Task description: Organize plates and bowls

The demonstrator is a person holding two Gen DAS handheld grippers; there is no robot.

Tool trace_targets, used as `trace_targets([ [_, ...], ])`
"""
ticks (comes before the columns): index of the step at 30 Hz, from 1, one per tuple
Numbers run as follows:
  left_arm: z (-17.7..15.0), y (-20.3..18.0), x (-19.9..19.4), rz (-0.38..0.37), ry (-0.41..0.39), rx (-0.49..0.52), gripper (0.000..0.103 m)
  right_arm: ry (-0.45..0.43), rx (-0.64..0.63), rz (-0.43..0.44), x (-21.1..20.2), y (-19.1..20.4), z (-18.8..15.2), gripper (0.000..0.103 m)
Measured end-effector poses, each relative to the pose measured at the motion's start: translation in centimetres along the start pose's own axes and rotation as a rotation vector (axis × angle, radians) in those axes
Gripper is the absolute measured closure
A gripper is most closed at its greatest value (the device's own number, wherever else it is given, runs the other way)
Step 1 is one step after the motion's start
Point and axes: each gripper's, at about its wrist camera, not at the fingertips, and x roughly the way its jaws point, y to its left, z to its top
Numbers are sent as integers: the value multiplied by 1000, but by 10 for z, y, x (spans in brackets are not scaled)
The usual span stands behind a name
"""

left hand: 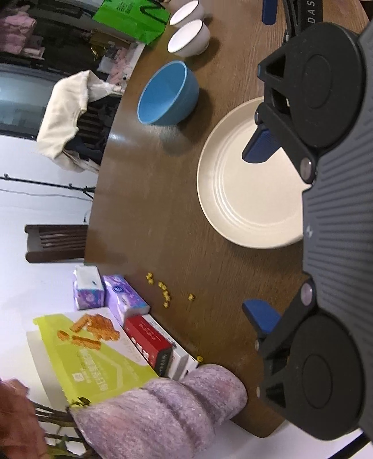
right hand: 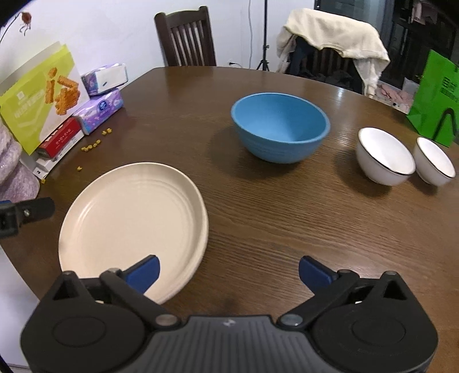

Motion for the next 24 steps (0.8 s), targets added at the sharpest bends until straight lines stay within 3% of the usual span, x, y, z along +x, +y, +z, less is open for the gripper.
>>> trace_targets([
  [15, 1, -35, -23, -74, -38, 39, 0, -31, 108, 2, -39, -47, -25, 0],
  [24, -5, -62, -26, -123, -47, 94, 0, -105, 145, -15, -57, -61, -25, 0],
])
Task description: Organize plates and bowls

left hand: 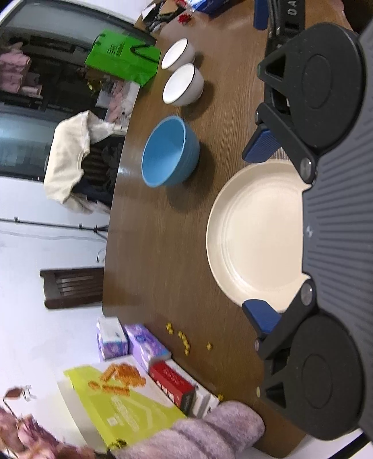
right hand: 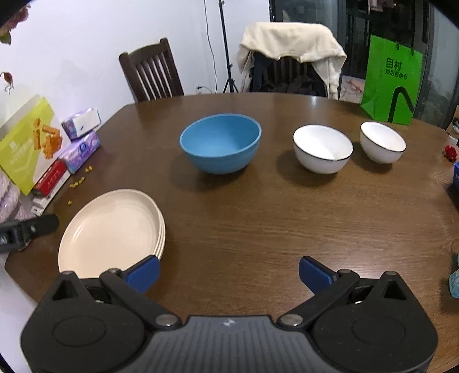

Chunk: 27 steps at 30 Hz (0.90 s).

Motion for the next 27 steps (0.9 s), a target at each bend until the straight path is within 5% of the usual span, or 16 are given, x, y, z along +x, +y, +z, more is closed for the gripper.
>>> trace_targets([
  [27, 47, -20, 37, -29, 21, -25, 0, -13, 0, -45, 20, -32, 57, 0],
])
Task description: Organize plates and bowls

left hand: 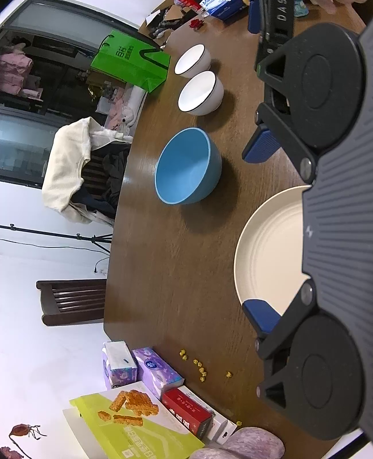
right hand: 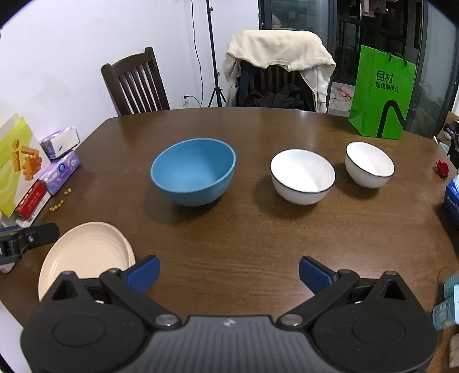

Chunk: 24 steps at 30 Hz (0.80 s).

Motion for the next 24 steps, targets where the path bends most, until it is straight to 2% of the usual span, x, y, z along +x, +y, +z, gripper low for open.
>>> trace_targets([
  [12, 32, -10, 21, 36, -13, -1, 0, -4, -21, 31, 25, -13, 38, 0],
  [24, 52, -31, 66, 34, 29, 0, 0, 22, -33, 39, 62, -27, 65, 0],
])
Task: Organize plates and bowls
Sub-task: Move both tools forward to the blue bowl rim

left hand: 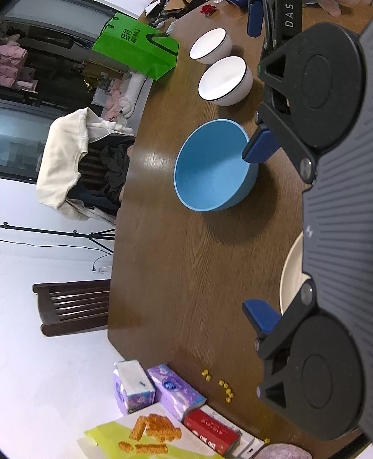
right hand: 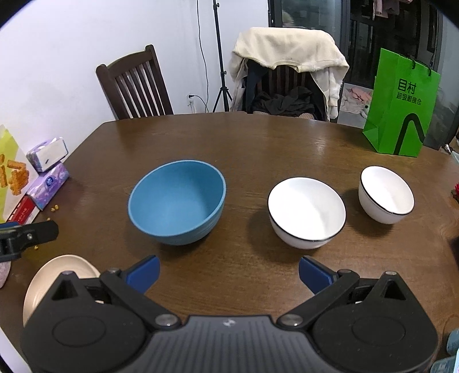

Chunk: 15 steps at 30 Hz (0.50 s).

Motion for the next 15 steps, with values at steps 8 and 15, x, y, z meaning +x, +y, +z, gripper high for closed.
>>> trace_targets([
  [8, 15, -12, 30, 10, 27, -11, 0, 14, -14, 5, 25, -3, 17, 0],
  [15, 33, -18, 56, 33, 36, -18, 0, 11, -13, 10, 49, -2, 33, 1],
])
